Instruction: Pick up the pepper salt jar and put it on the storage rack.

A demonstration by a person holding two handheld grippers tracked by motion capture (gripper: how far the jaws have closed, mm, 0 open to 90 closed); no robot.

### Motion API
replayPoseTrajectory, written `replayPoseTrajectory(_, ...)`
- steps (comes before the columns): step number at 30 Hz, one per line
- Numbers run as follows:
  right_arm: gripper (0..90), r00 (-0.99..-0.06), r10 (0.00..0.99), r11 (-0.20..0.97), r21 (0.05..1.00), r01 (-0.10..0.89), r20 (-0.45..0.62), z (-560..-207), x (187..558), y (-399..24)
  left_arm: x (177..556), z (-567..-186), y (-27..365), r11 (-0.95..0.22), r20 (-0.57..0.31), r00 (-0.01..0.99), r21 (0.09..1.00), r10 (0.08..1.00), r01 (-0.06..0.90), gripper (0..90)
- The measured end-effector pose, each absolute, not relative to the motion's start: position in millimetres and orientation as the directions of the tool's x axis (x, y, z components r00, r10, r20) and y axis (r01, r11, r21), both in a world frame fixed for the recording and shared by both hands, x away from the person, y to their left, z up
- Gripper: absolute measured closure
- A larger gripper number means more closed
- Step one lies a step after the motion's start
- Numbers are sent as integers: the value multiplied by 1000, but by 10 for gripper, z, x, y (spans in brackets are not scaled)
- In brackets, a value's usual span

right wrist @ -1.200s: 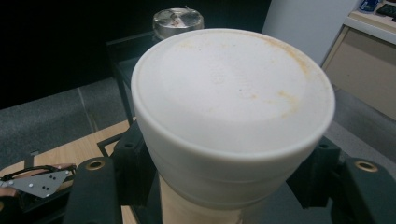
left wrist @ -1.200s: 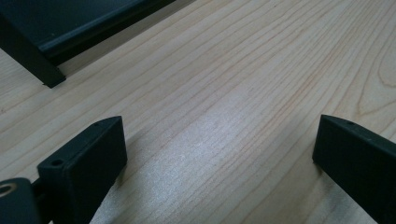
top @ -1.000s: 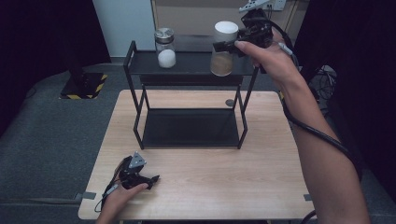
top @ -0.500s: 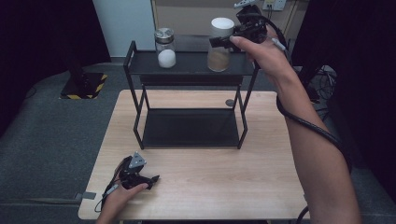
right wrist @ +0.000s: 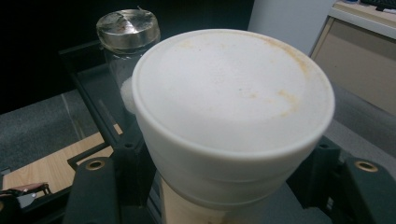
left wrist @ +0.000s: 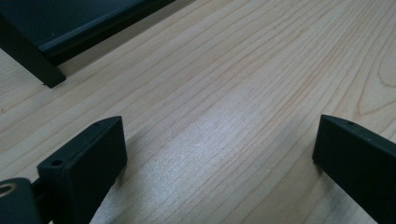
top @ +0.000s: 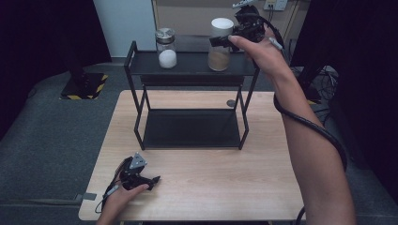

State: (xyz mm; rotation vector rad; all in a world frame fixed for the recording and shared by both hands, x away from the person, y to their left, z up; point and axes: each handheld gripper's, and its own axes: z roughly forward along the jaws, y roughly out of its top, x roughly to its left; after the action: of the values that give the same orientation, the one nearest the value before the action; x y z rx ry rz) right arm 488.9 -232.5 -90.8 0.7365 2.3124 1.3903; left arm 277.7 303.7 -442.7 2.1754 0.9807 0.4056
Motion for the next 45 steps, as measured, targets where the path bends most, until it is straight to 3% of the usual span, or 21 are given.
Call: replayPoseTrajectory(45,343,-795,605,408,873,268,-39,-983,4952,-2199,2776,-4428,3037,-463,-4,663,713,749,527,18)
